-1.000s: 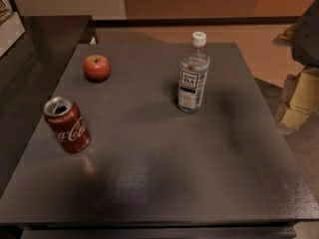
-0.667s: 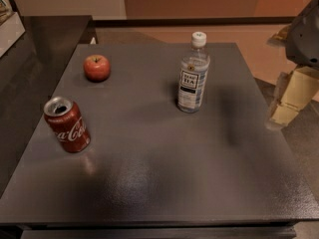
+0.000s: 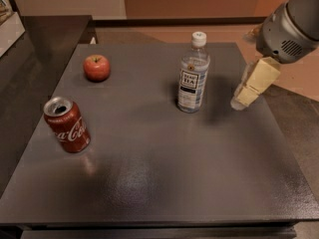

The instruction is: Knock blue plastic bottle over

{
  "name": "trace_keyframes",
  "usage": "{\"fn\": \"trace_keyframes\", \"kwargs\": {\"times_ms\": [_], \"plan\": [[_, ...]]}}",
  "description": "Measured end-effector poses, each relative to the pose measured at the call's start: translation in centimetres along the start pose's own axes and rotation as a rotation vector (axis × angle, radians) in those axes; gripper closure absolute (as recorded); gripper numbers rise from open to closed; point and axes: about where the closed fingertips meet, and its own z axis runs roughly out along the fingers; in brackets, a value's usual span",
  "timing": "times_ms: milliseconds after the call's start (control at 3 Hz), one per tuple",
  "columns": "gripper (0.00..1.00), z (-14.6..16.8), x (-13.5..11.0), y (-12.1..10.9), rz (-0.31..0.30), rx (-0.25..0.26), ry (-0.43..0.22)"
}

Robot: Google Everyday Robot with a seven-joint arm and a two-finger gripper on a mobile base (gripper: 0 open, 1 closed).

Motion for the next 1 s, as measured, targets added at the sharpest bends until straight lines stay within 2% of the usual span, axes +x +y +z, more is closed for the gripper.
{"fn": "trace_keyframes", "kwargs": {"times_ms": [333,1000], "plan": [[0.00,1.9,-1.8,-1.9,0.028,-0.012,-0.089],[0.00,3.4,-4.4,-2.0,0.057,-0.092,-0.225]]}}
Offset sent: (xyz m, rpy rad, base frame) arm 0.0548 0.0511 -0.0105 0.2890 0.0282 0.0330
